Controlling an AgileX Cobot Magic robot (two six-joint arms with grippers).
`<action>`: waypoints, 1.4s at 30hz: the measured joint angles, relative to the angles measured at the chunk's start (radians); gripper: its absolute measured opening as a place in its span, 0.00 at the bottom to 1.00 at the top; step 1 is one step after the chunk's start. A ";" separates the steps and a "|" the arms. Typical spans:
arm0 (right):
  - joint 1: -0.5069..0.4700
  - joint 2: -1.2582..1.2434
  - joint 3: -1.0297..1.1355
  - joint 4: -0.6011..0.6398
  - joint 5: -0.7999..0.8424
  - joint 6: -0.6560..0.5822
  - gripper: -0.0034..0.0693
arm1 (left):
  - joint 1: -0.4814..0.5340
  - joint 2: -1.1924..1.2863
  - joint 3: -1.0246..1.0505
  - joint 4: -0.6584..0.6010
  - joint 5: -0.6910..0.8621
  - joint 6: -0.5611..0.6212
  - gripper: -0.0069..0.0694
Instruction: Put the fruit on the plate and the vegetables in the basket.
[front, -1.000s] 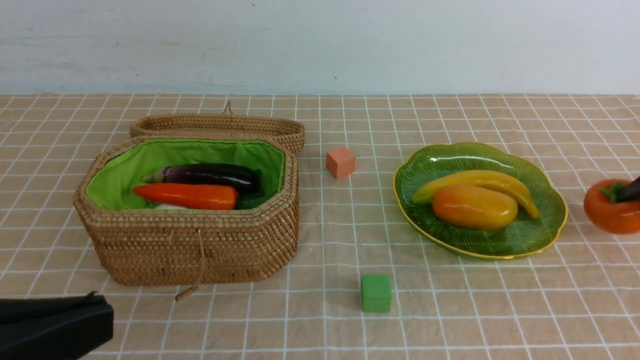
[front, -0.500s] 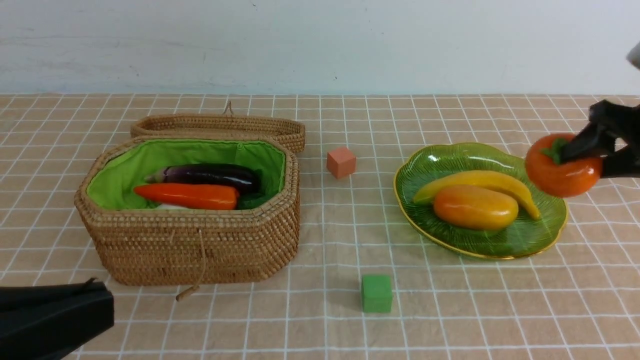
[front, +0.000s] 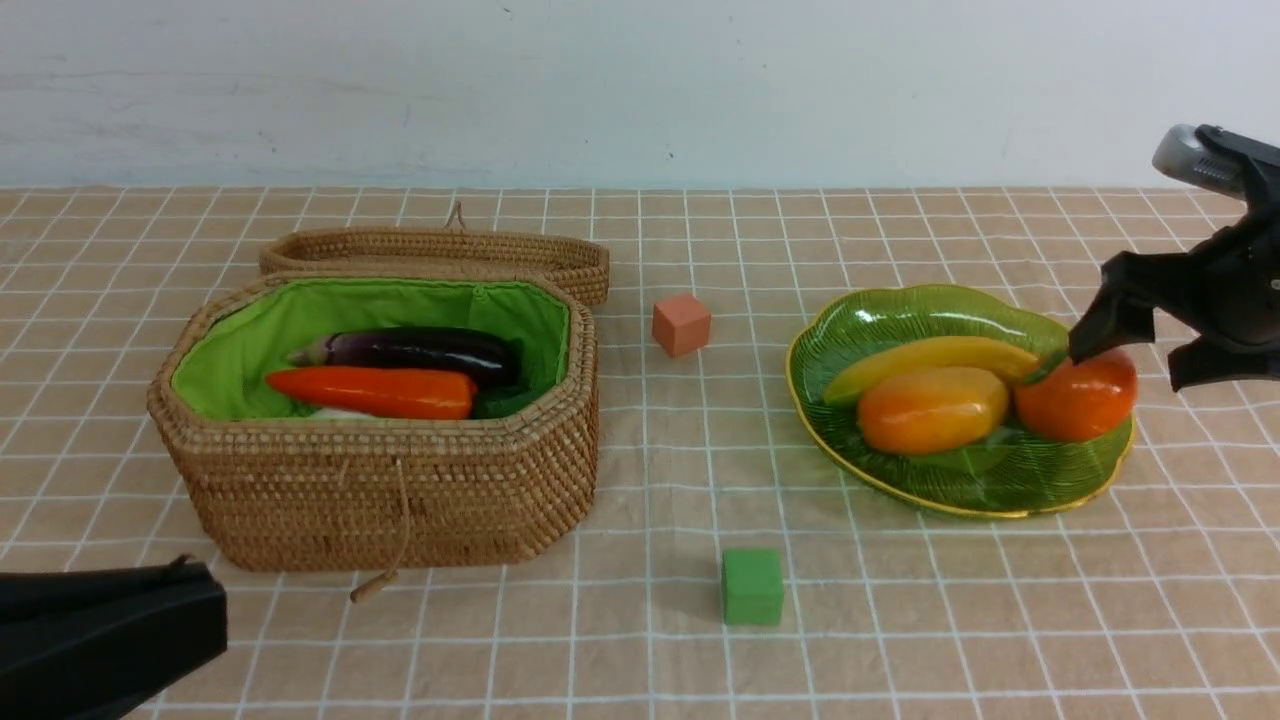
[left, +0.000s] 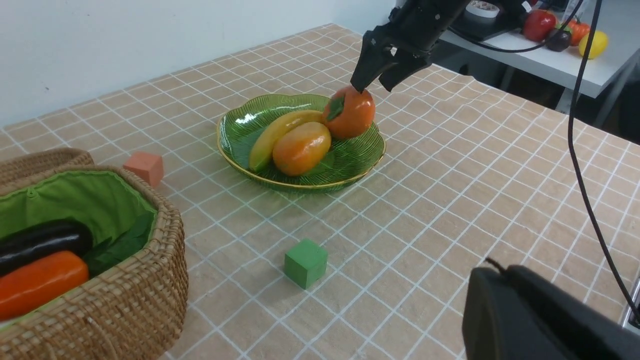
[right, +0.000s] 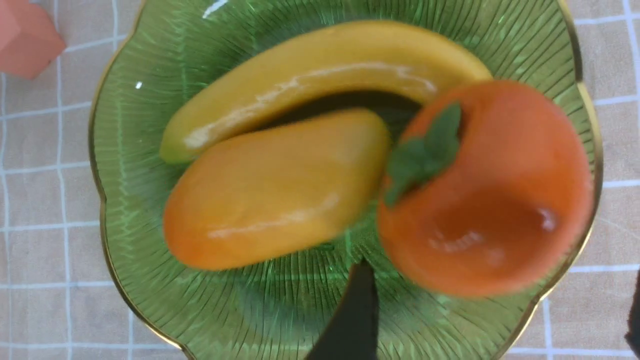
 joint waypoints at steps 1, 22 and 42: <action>0.000 -0.006 0.000 0.000 0.009 0.002 0.97 | 0.000 0.000 0.000 0.000 -0.001 0.000 0.08; 0.000 -1.156 0.512 -0.132 0.328 0.028 0.03 | 0.000 -0.349 0.360 0.061 -0.307 -0.056 0.07; 0.000 -1.622 0.913 -0.208 0.070 0.156 0.07 | 0.000 -0.379 0.641 0.060 -0.344 -0.056 0.07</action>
